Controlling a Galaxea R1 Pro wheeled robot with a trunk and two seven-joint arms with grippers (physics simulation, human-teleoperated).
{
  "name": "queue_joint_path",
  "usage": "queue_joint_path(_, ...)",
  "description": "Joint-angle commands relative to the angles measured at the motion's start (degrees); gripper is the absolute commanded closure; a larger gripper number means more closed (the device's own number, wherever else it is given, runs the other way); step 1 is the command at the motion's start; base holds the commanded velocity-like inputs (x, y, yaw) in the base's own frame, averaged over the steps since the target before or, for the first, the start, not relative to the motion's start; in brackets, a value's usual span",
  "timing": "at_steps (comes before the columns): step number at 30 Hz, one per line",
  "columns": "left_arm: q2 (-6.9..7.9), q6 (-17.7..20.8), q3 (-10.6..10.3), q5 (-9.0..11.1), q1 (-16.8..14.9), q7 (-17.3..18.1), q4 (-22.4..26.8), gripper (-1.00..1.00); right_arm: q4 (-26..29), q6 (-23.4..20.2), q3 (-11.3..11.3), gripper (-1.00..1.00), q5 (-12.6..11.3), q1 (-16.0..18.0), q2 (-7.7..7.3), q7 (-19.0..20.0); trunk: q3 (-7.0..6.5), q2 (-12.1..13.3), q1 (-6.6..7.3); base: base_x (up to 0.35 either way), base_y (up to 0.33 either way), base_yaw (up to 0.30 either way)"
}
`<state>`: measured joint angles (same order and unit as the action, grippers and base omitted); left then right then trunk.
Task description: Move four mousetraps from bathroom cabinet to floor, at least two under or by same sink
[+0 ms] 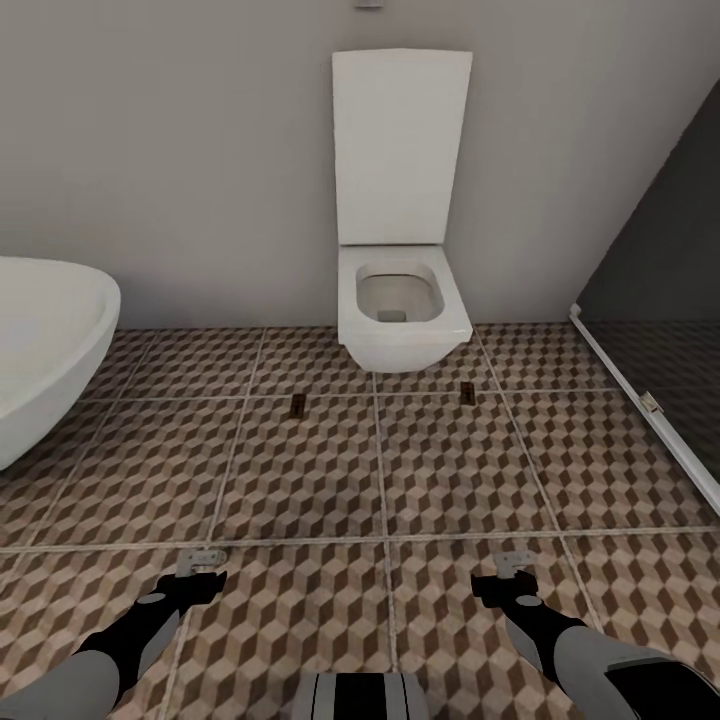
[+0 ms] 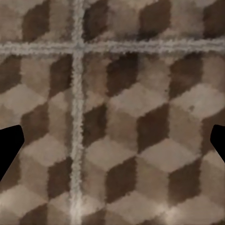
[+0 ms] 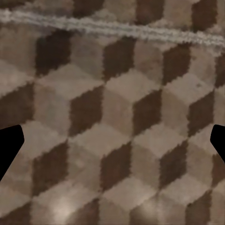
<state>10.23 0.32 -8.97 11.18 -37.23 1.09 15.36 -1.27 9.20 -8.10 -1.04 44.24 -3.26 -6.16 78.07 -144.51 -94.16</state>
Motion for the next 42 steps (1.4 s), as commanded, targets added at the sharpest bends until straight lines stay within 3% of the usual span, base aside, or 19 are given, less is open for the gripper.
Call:
queue_joint_path(1, 0.05, 0.0, -0.4, 0.6, 0.0, 0.1, 0.0, -1.00, -0.1, 0.2, -0.4, -1.00, -0.1, 0.1, 0.01, -0.2, 0.04, 0.0, 0.01, 0.000, 0.000, 0.000)
queue_joint_path(42, 0.05, 0.1, -0.4, 0.5, 0.0, -0.2, 0.0, -1.00, -0.1, 0.3, -0.4, -1.00, -0.1, 0.1, 0.01, -0.3, 0.04, 0.0, 0.01, 0.000, 0.000, 0.000)
